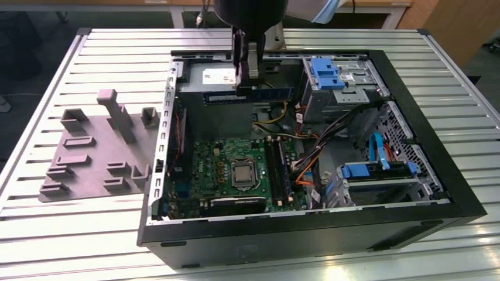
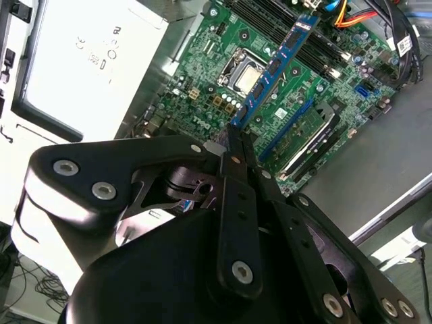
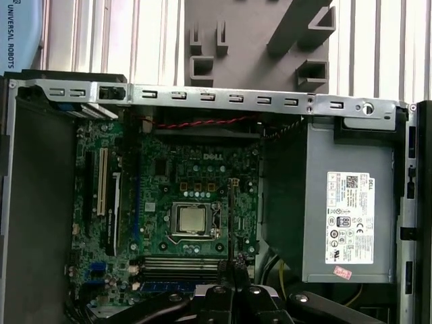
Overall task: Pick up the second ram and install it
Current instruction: 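Pick up the second ram and move it above second insertion slot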
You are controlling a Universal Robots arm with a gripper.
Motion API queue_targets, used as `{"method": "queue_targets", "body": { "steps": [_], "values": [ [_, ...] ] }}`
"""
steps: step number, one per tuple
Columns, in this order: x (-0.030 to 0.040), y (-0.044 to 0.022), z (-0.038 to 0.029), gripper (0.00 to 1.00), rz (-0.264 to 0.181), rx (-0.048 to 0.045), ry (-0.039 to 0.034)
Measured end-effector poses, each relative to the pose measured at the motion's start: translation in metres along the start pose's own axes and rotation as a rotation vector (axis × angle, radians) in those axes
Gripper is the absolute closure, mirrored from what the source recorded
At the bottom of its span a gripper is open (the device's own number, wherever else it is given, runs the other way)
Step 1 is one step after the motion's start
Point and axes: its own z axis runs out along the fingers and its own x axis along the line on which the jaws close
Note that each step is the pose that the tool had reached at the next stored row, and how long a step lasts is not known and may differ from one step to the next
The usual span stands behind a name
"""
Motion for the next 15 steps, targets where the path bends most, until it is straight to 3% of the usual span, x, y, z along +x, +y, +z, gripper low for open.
{"method": "queue_targets", "body": {
  "steps": [15],
  "values": [
    [0.0016,-0.0037,0.0096,0.89,0.004,0.0003,-0.0001]
  ]
}}
